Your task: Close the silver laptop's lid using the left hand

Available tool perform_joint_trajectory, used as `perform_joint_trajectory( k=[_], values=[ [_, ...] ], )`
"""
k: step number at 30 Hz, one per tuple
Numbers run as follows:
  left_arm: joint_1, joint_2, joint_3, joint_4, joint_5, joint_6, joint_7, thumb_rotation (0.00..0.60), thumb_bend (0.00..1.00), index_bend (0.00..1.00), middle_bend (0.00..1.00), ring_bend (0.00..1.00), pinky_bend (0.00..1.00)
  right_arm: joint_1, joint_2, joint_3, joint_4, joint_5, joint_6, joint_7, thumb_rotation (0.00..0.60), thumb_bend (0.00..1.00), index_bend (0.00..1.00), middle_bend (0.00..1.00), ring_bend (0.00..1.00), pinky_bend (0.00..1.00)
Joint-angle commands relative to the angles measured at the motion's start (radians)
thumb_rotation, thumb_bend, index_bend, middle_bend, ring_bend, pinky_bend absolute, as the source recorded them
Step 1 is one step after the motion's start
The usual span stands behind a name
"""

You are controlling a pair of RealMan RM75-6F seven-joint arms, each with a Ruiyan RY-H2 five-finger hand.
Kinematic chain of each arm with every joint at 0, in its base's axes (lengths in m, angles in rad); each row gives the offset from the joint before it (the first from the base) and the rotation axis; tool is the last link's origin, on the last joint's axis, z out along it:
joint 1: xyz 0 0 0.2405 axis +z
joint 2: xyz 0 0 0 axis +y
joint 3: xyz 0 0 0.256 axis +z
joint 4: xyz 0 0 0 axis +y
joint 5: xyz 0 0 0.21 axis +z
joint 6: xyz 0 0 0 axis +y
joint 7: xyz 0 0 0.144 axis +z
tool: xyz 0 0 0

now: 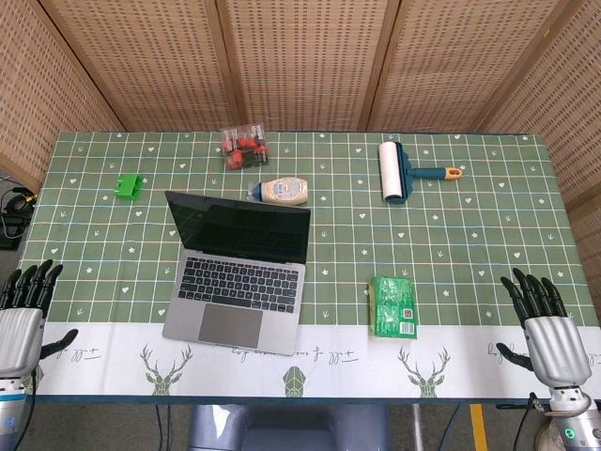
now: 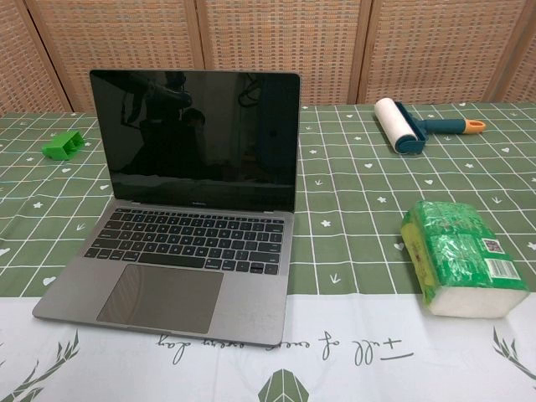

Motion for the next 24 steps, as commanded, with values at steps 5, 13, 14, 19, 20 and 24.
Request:
perform_joint_trajectory(
  k=[5, 13, 14, 19, 20, 24],
  values=[
    [0.001, 0.001, 0.001, -0.001, 0.000, 0.000, 0.000, 0.600, 0.11, 0.00, 0.00, 0.00, 0.00, -0.001, -0.001, -0.002, 0.000, -0.003, 0.000, -0.002, 0.600, 0.03, 0.00, 0.00, 0.00, 0.00],
    [-0.001, 0.001, 0.000, 0.001, 0.001, -0.002, 0.000, 0.600, 0.11, 0.00, 0.00, 0.00, 0.00, 0.000, -0.002, -0.003, -0.001, -0.007, 0.002, -0.006, 0.600, 0.03, 0.00, 0.00, 0.00, 0.00],
    [-0.002, 0.000, 0.000, 0.001, 0.000, -0.004, 0.001, 0.600, 0.11, 0.00, 0.00, 0.00, 0.00, 0.000, -0.002, -0.002, -0.001, -0.006, 0.001, -0.006, 0.600, 0.03, 0.00, 0.00, 0.00, 0.00],
    [-0.003, -0.002, 0.001, 0.000, -0.001, -0.008, 0.010, 0.600, 0.11, 0.00, 0.00, 0.00, 0.00, 0.001, -0.002, -0.001, 0.000, -0.001, -0.001, -0.005, 0.600, 0.03, 0.00, 0.00, 0.00, 0.00],
    [-0.003, -0.002, 0.002, -0.001, 0.000, -0.008, 0.011, 0.600, 0.11, 0.00, 0.00, 0.00, 0.00, 0.000, -0.002, -0.001, 0.000, -0.001, 0.000, -0.005, 0.600, 0.03, 0.00, 0.00, 0.00, 0.00],
    [-0.004, -0.003, 0.002, -0.006, 0.003, -0.007, 0.019, 0.600, 0.11, 0.00, 0.00, 0.00, 0.00, -0.001, 0.000, -0.002, -0.001, -0.003, 0.001, -0.001, 0.600, 0.03, 0.00, 0.00, 0.00, 0.00]
  ],
)
